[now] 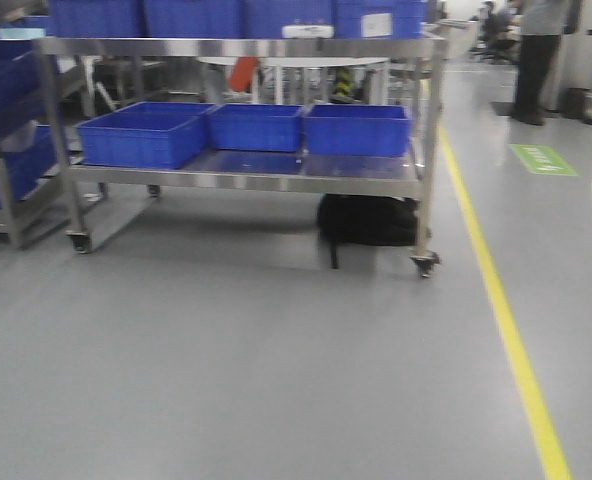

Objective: Move white bin to right shelf second layer

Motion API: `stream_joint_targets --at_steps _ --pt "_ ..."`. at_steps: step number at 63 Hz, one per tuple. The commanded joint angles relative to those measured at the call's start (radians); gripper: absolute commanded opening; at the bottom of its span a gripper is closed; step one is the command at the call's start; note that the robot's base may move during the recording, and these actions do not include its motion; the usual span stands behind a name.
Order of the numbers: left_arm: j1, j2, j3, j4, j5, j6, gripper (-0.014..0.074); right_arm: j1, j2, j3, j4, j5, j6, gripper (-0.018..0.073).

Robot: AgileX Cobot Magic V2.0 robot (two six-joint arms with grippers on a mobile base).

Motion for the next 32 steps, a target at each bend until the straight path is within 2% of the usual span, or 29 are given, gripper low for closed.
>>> stream_joint_targets --at_steps 1,32 --pt "-0.007 -0.02 0.029 -0.008 -0.081 -0.005 0.0085 -0.007 -0.002 -0.032 -0.006 -0.087 -0.003 0.0052" --pt "-0.007 -0.02 0.029 -0.008 -0.081 -0.005 0.0085 -0.007 -0.002 -0.032 -0.006 -0.082 -0.003 0.0052"
